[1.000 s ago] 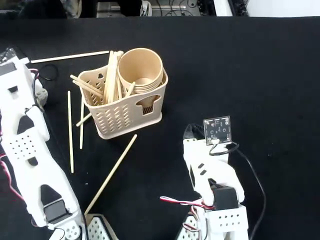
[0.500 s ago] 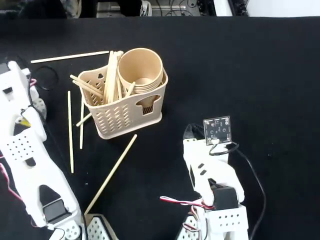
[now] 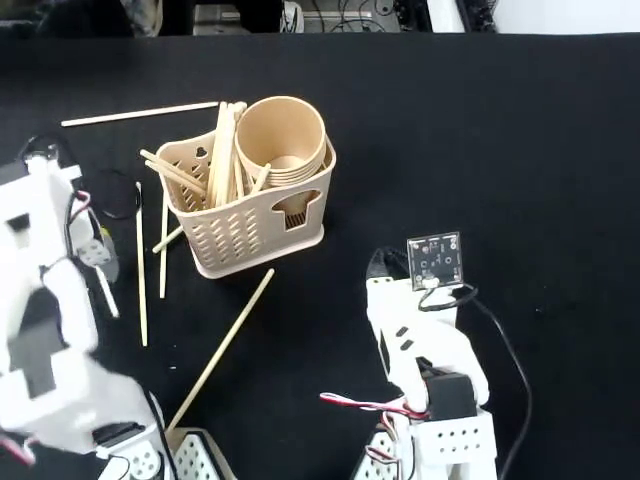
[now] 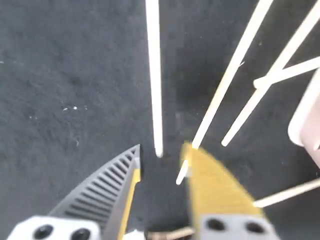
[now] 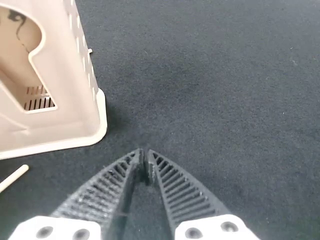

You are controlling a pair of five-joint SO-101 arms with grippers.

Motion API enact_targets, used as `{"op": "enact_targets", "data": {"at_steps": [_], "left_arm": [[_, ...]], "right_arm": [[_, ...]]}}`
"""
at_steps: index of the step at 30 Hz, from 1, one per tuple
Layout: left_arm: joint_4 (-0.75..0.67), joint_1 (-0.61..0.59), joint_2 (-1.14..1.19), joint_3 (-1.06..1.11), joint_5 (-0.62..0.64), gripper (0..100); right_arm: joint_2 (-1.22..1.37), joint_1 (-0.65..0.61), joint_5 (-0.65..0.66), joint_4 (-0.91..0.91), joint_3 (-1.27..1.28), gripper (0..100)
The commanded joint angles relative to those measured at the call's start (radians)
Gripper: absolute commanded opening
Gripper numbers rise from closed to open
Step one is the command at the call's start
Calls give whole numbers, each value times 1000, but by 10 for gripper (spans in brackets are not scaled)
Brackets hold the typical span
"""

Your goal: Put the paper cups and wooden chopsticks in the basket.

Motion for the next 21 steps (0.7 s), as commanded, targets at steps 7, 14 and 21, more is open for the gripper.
{"op": "enact_targets", "data": {"at_steps": [7, 14, 21], "left_arm": [[-301, -41, -262, 206, 23, 288], [-480, -76, -72, 96, 152, 288], [-394, -82, 319, -242, 152, 270]], "right_arm": [[-85, -8, -3, 3, -4, 15], [-85, -8, -3, 3, -4, 15], [-85, -8, -3, 3, -4, 15]]}}
